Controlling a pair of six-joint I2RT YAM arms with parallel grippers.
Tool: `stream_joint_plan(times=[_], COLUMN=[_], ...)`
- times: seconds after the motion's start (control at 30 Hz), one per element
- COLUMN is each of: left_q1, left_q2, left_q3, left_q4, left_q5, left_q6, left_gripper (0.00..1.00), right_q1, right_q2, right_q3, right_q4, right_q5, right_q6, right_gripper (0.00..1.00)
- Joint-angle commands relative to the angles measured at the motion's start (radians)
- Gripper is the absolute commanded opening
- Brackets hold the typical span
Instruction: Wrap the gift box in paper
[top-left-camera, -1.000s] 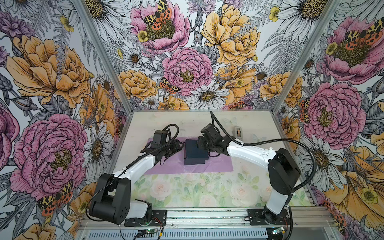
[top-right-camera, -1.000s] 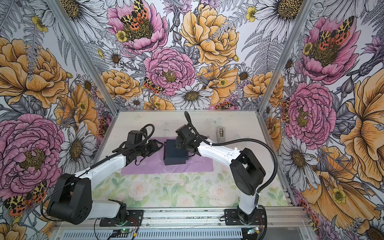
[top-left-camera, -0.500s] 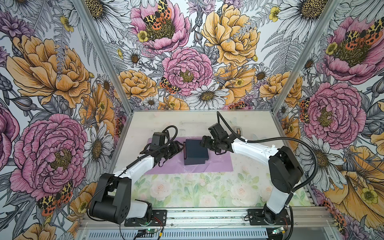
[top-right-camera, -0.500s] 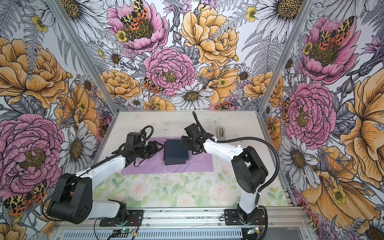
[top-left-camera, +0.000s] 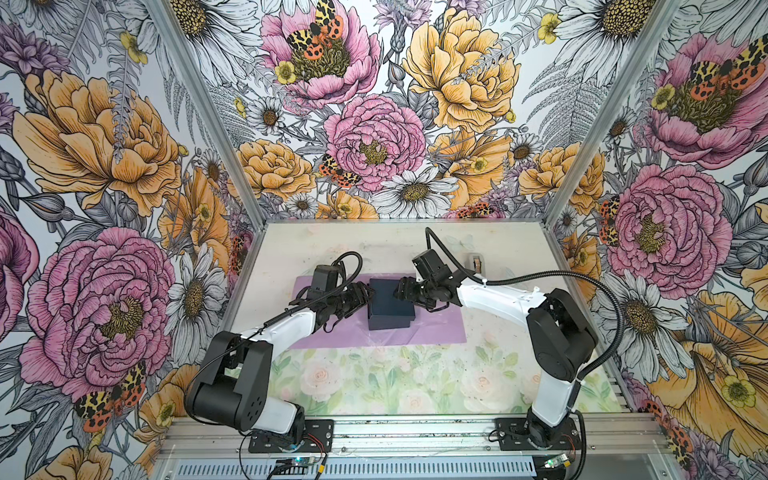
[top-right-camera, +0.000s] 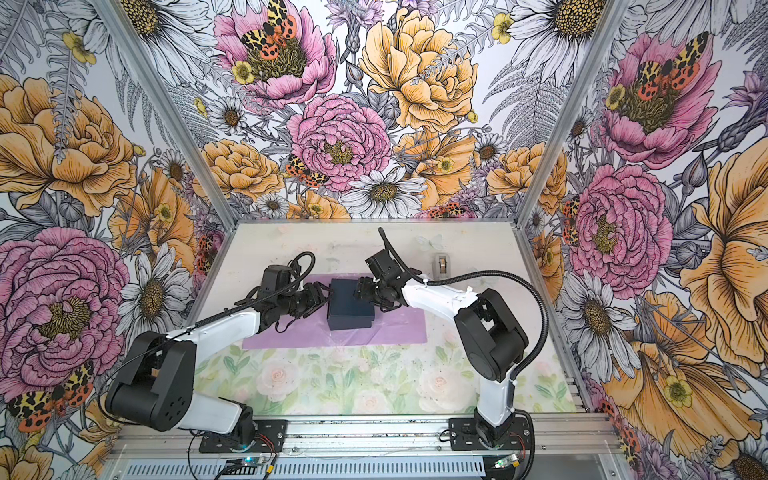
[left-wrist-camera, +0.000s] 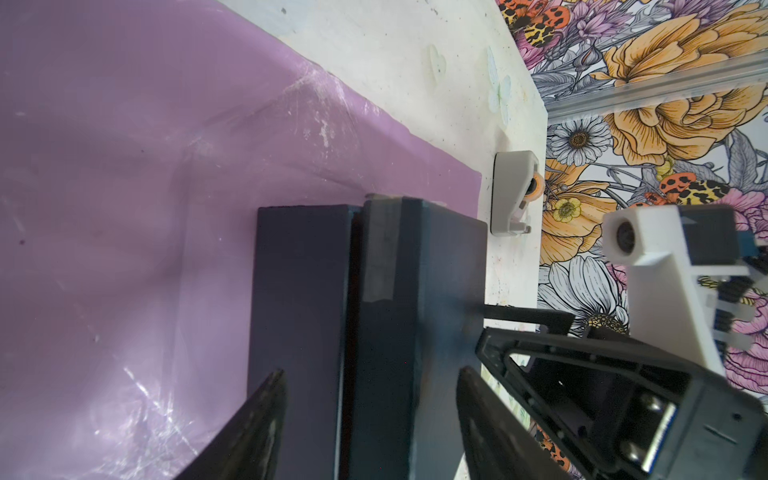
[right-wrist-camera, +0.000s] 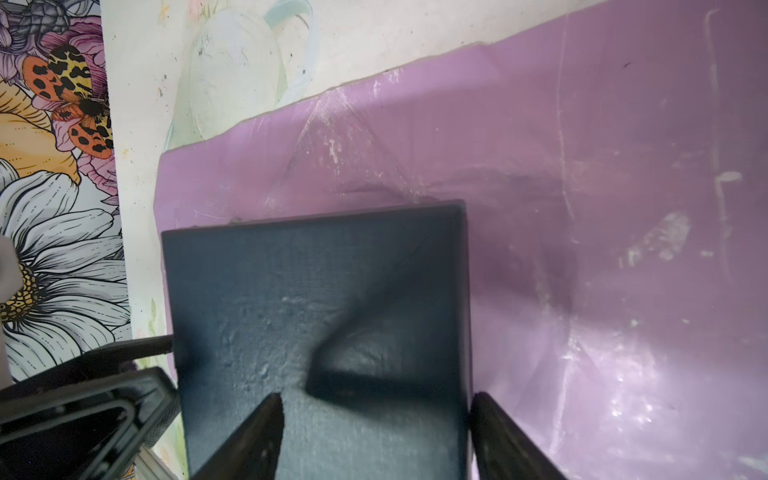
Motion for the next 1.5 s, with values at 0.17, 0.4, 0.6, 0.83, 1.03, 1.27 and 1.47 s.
stream_joint_plan(times=[0.17,0.4,0.6,0.83,1.03,1.27,1.47], left_q1=[-0.006,0.003,0.001,-0.023,-0.037,-0.024,0.001], left_q2=[0.028,0.063,0.087,0.075,0.042,-0.016,-0.031], left_q3=[-0.003,-0.034,-0.048,-0.031,0.004,0.047,0.054], left_q4=[-0.009,-0.013,-0.007,0.006,-0.004,-0.065,-0.082], left_q5=[-0.034,-0.067,-0.064,-0.047,-0.038,-0.035,-0.039], left_q6=[0.019,0.032,0.037,0.022,0.003,0.015,0.032], left_gripper=[0.59,0.47,0.47,0.41,0.37,0.37,0.37], right_q1=[0.022,0.023,0.026,0.03,0.041,0.062,0.074], right_q2=[-0.016,-0.004,0.051,0.065,0.024,-0.009,0.0], right_q3=[0.004,-0.007,-0.02,-0.005,-0.003,0.005,0.025], right_q4=[0.035,0.03,0.018,0.021,0.022,0.034,0.034], right_q5=[0.025,0.041,0.029,0.006,0.032,0.064,0.077], right_q6=[-0.029,-0.031,-0.02,-0.017,-0.006,0.007,0.009], right_gripper=[0.66,0.67,0.69,0.57,0.5,0.49,0.48])
